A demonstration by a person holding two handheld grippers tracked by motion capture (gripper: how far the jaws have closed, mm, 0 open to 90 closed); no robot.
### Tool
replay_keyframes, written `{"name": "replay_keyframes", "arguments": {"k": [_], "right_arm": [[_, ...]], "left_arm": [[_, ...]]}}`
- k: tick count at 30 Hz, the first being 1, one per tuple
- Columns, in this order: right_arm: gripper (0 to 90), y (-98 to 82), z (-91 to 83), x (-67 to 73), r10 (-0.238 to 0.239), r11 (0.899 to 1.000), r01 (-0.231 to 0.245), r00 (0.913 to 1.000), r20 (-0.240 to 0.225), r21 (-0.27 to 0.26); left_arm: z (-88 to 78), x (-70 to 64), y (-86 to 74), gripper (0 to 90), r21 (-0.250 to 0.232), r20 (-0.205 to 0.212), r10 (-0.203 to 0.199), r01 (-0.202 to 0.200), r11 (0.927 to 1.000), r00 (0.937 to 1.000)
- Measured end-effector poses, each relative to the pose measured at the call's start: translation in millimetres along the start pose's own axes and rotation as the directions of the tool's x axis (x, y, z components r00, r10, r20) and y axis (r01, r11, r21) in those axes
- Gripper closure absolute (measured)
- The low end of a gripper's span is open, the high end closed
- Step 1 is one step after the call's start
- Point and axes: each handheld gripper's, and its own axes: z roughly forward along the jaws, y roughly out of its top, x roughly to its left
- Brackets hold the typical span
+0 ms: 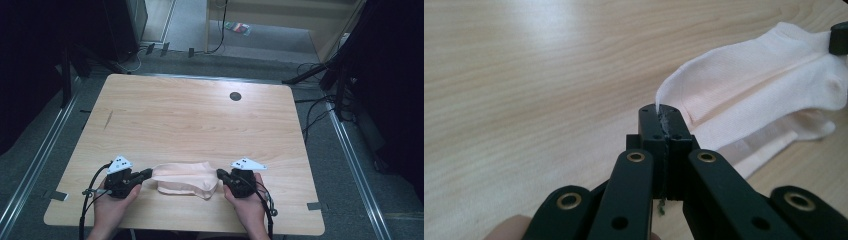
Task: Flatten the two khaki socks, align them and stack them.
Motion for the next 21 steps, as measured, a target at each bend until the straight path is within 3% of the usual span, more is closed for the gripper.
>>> {"name": "replay_keyframes", "arguments": {"k": [11,16,19,21], "right_arm": [[89.9,-17.6,3.5,-1.9,-0.002,0.999,0.002,1.0000,0.009,0.035],[89.5,-20.6,9.7,-1.0,-0.005,0.999,0.004,0.9999,0.012,0.033],[88.0,-20.3,11.7,-0.4,0.008,1.000,-0.007,0.9997,-0.022,0.024],[82.6,-20.2,12.6,-0.4,0.006,1.000,-0.006,0.9998,-0.020,0.008]], "left_arm": [[10.1,0.3,-15.2,90.0,0.069,0.031,0.012,-0.014,0.9975,0.9995],[14.8,-2.7,-17.2,90.0,0.065,0.035,0.015,-0.017,0.9977,0.9993],[17.9,-2.0,-18.5,90.0,0.070,0.060,0.016,-0.020,0.9974,0.9981],[20.4,-1.9,-20.7,79.1,0.069,0.068,0.009,-0.014,0.9975,0.9977]]}}
